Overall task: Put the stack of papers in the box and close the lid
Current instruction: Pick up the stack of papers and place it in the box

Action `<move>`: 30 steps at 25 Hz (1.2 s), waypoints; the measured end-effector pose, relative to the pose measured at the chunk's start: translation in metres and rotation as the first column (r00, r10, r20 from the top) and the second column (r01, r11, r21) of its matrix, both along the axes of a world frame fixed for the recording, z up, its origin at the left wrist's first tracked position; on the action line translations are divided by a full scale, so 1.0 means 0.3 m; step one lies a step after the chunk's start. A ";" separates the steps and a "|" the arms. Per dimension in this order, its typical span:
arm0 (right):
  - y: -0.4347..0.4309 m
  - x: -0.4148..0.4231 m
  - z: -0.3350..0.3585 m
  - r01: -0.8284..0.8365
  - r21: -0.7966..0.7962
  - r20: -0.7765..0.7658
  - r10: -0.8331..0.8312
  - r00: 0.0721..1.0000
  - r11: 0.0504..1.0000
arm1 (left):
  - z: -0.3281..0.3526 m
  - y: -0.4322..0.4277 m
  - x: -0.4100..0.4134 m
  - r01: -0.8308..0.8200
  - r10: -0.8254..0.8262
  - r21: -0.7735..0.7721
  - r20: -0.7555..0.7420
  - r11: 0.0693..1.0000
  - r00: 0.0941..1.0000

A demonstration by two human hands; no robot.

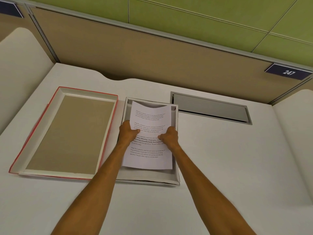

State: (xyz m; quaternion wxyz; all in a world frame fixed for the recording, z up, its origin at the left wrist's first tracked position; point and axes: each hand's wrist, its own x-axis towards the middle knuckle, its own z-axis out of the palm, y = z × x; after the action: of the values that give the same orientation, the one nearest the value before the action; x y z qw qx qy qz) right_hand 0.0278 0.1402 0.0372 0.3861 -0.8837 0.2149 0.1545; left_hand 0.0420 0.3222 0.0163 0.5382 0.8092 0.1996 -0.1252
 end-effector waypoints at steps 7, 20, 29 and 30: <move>-0.009 -0.004 -0.009 -0.019 0.002 -0.031 0.019 0.999 1.000 | -0.009 0.012 -0.001 0.018 -0.018 0.037 -0.005 0.999 1.000; 0.007 -0.047 -0.048 0.013 -0.064 0.030 -0.011 0.999 0.998 | 0.007 -0.032 -0.088 -0.133 0.122 0.108 0.103 0.985 0.987; 0.006 -0.089 -0.041 0.046 0.052 0.062 -0.049 0.997 0.998 | 0.011 0.018 -0.098 -0.007 -0.003 0.199 0.055 0.980 0.999; -0.001 -0.090 -0.038 0.076 0.107 0.062 -0.083 0.995 0.991 | 0.012 0.027 -0.094 0.002 -0.010 0.174 0.049 0.985 0.999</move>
State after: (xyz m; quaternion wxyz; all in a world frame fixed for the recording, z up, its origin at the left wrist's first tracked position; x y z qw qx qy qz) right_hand 0.0010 0.1399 0.0257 0.4447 -0.8576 0.2285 0.1207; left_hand 0.0139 0.3303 0.0198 0.4699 0.8566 0.1939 -0.0888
